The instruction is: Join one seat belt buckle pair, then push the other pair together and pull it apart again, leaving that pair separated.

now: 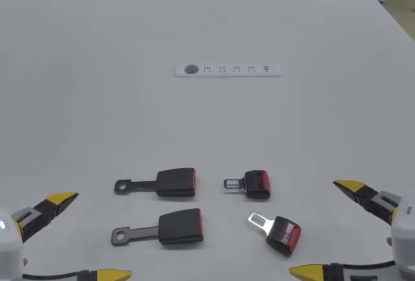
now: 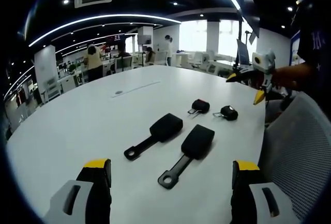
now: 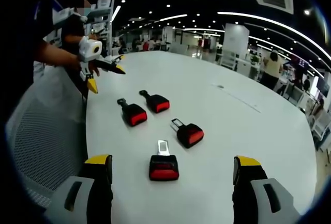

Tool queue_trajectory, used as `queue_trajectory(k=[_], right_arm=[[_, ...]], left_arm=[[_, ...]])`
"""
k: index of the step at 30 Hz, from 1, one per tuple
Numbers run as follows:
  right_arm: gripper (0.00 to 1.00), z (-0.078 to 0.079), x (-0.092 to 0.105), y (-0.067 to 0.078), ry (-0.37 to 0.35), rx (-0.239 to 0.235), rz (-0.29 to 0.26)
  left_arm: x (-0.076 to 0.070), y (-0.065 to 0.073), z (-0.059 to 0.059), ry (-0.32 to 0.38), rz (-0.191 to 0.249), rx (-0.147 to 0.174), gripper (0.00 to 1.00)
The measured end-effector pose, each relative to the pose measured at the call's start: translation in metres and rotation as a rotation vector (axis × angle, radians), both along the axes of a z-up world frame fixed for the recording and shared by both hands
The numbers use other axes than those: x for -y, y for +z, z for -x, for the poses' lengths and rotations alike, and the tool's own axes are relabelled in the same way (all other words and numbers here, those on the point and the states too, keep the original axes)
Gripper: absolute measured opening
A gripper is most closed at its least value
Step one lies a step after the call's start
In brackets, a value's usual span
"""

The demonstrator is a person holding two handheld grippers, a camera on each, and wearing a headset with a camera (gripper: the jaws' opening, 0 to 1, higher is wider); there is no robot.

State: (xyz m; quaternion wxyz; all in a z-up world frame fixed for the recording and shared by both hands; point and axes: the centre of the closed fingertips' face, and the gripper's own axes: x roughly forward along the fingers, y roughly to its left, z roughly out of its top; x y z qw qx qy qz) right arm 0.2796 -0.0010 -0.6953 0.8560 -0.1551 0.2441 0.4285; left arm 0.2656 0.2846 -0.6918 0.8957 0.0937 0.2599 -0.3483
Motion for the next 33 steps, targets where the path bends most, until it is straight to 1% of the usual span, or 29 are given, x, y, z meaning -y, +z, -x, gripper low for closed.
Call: queue_trajectory(k=[16,33], right_arm=[[0.99,0.0009,-0.0006,0.0000,0.006,0.000,0.005],[0.98,0.0011,-0.0004,-0.0005,0.004,-0.001,0.011]], left_arm=[[0.0006,0.0002,0.0014,-0.001,-0.002,0.000,0.99],[0.0019,-0.0016,-0.0011,-0.004,0.000,0.003,0.98]])
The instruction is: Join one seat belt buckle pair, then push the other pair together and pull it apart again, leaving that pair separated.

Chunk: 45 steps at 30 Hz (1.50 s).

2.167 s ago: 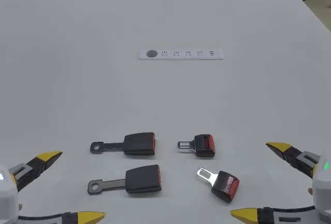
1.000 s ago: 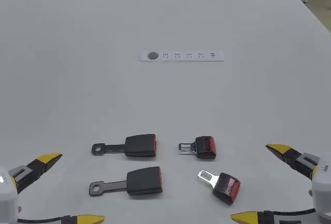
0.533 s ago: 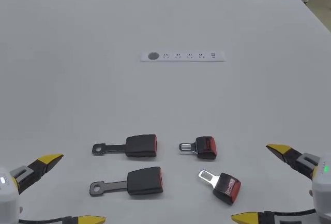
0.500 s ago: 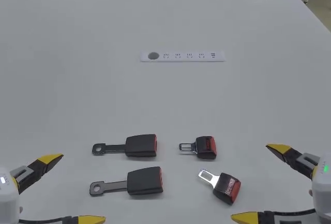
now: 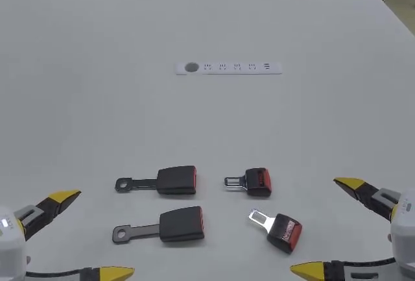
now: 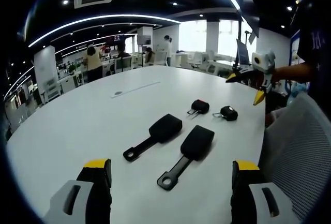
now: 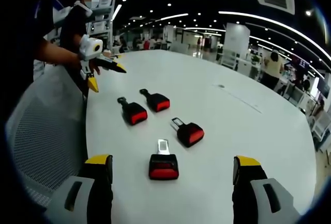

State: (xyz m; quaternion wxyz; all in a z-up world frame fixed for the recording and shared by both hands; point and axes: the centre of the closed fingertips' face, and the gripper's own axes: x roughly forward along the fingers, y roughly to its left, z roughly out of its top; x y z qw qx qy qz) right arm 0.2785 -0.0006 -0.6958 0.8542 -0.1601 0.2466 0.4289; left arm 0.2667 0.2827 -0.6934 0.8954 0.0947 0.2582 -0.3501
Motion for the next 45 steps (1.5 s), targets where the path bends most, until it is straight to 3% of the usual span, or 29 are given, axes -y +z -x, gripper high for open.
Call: queue_trajectory(k=[13,22,31,45], right_arm=[[0.98,-0.001,0.004,-0.004,-0.002,-0.009,0.009],[0.95,-0.002,0.004,-0.009,0.019,-0.007,0.036],[0.90,-0.003,0.003,-0.017,0.039,-0.017,0.055],[0.76,0.001,-0.003,-0.037,0.099,-0.045,0.113]], left_arm=[[0.003,-0.002,-0.007,-0.018,-0.005,0.004,0.98],[0.010,-0.007,-0.010,-0.064,-0.027,-0.011,0.94],[0.015,-0.024,-0.008,-0.135,-0.057,-0.042,0.88],[0.043,-0.034,-0.013,-0.280,-0.121,-0.082,0.73]])
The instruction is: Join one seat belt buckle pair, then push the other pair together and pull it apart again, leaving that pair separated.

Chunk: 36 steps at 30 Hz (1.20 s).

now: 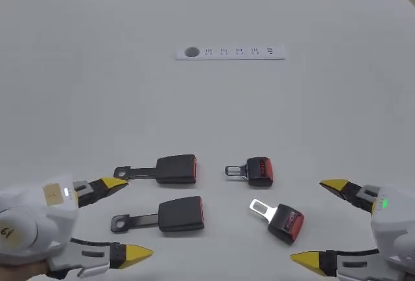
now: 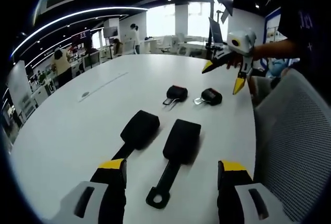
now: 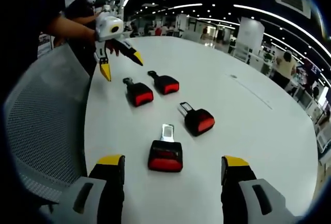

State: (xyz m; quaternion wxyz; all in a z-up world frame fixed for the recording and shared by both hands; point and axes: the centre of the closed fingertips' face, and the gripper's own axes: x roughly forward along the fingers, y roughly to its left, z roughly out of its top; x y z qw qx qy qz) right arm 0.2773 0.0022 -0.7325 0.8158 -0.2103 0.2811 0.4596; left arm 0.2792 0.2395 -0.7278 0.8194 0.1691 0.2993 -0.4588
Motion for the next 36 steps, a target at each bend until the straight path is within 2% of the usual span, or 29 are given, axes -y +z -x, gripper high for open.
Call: queue_trajectory(k=[6,14,25,31,36], right_arm=[[0.69,0.002,-0.005,-0.011,0.021,-0.025,0.018],[0.58,0.004,-0.009,-0.019,0.052,-0.041,0.036],[0.47,0.006,-0.017,-0.027,0.079,-0.055,0.053],[0.41,0.003,-0.019,-0.030,0.082,-0.059,0.059],[0.36,0.002,-0.019,-0.033,0.079,-0.068,0.057]], left_arm=[[0.014,-0.007,-0.001,-0.068,-0.032,-0.016,0.65],[0.027,-0.014,-0.003,-0.129,-0.048,-0.036,0.59],[0.037,-0.028,-0.008,-0.207,-0.094,-0.051,0.50],[0.040,-0.034,-0.009,-0.242,-0.111,-0.071,0.45],[0.042,-0.036,-0.008,-0.278,-0.134,-0.084,0.37]])
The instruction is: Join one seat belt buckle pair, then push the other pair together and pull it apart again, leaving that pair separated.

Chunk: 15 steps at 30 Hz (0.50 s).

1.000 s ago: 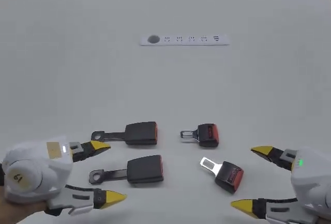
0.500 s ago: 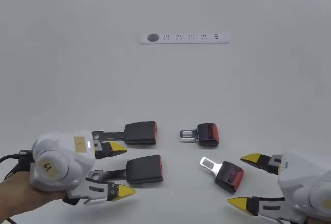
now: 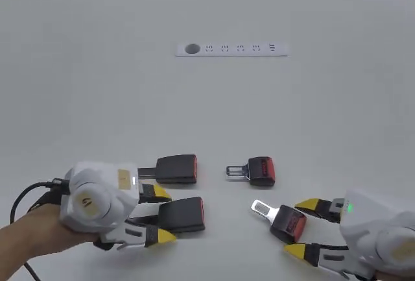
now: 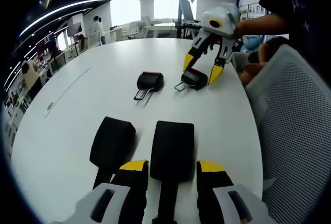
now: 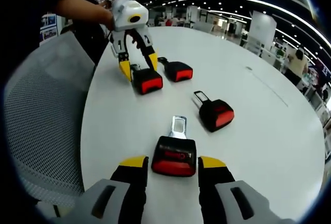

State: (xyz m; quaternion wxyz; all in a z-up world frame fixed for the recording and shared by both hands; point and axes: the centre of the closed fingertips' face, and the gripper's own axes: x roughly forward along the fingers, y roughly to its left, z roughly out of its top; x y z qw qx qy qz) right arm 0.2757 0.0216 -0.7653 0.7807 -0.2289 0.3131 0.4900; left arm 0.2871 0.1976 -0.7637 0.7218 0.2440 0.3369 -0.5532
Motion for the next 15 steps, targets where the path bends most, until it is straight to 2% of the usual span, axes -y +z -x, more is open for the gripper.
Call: queue_trajectory(k=[5,15], right_arm=[[0.32,-0.0019,-0.0001,-0.0027,-0.002,-0.001,0.003],[0.32,-0.0015,0.0027,-0.0050,0.021,-0.003,0.006]], left_arm=[[-0.0026,-0.0044,-0.0007,-0.022,-0.023,-0.001,0.33],[-0.0017,-0.0059,0.0018,-0.079,-0.047,-0.017,0.32]])
